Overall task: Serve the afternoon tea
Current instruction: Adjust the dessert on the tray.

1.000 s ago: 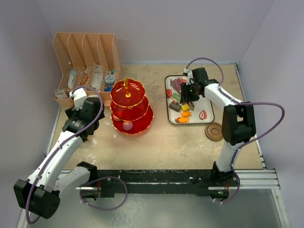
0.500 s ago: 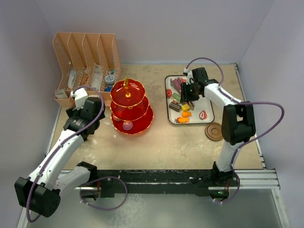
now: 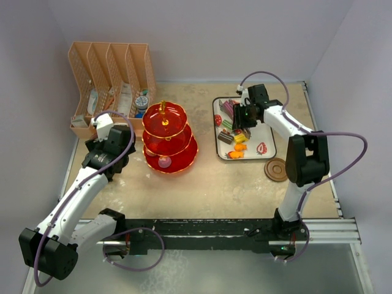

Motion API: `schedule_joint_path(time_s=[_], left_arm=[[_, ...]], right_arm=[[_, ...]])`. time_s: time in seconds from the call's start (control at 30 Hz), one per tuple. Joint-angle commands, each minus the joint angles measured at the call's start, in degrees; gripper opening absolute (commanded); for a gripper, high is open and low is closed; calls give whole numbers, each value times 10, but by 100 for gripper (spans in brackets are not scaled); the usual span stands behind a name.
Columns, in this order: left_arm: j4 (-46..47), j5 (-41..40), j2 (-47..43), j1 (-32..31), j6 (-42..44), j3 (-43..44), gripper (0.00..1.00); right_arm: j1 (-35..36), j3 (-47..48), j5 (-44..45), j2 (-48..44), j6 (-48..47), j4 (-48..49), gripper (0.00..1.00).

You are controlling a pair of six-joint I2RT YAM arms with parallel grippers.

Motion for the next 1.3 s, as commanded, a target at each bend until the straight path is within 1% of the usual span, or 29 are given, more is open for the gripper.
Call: schedule_joint_path(time_s=[0.0,0.27,0.53,0.67,0.8,0.93,1.13,1.27], left_arm=[[4,-12,-2,-3,-2,15,91],[5,-15,-2,-3,-1,16,91],[6,-14,-2,-2,1,17,91],[6,-12,-2,-2,2,17,91],[6,-11,-3,-3,2,17,91],[6,-11,-6,-3,1,16,91],[5,-7,-7,-3,1,16,91],[6,-5,-9,-2,0,15,91]], right_arm=[[1,43,12,-6,-1,-8,45],[1,56,22,8,-3,-17,46],[1,47,7,28,-21,-30,46],[1,45,15,25,-18,-23,45],[1,43,12,15,-10,-21,36],[1,13,-7,-16,9,2,29],[-1,-38,-43,-65,39,24,26],[-10,-66,-95,-86,51,29,26]])
